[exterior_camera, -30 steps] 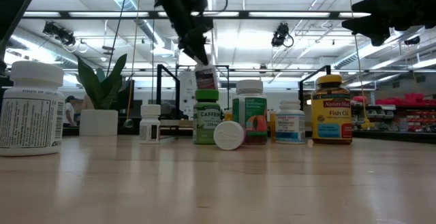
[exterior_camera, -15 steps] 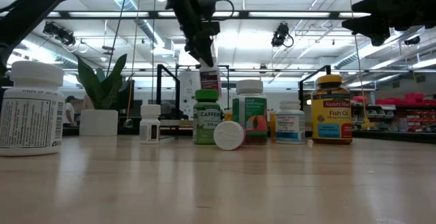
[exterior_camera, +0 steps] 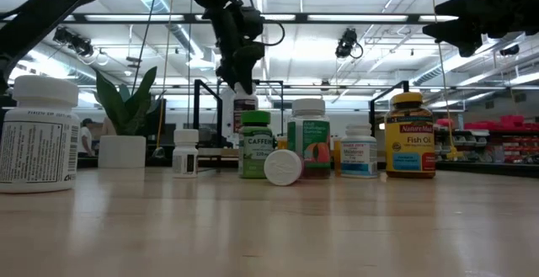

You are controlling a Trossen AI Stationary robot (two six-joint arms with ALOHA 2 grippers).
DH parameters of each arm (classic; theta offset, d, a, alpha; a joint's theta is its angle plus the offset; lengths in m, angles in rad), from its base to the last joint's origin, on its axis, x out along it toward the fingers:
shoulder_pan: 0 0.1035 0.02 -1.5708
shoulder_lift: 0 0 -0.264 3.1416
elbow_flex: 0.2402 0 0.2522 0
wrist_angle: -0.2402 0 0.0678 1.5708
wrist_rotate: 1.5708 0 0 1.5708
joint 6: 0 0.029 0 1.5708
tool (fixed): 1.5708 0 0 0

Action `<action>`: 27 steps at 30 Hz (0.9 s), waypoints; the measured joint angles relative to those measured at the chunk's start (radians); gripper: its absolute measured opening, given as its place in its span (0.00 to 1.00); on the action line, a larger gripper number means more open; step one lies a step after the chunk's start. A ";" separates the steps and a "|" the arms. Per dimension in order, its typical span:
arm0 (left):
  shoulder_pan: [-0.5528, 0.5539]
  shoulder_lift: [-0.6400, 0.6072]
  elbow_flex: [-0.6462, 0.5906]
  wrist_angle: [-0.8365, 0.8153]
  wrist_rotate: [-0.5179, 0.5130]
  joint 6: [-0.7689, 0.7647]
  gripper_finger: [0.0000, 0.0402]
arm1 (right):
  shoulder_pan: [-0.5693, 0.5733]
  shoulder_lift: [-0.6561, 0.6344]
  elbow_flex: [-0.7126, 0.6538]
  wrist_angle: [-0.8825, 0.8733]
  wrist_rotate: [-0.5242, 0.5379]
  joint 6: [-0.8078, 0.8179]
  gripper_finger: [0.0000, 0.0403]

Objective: Pick and place medicine bottles onto shelf by color
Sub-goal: Put the big white pill bottle on the shelf

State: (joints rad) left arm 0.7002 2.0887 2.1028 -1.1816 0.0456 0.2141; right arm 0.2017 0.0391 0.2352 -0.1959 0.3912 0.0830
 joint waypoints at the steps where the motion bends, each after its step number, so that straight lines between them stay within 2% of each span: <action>1: 0.000 0.005 0.000 -0.005 0.000 -0.001 0.63 | 0.000 0.000 0.000 0.000 0.000 0.000 0.66; 17: -0.005 0.050 -0.001 -0.005 -0.029 -0.020 0.64 | 0.000 0.000 0.000 0.000 0.000 0.000 0.66; 27: -0.002 0.053 -0.001 -0.021 -0.038 0.026 0.67 | 0.000 0.000 0.000 0.000 0.000 0.000 0.66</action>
State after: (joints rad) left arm 0.6983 2.1414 2.1021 -1.2026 0.0074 0.2402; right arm 0.2017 0.0391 0.2352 -0.1959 0.3912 0.0830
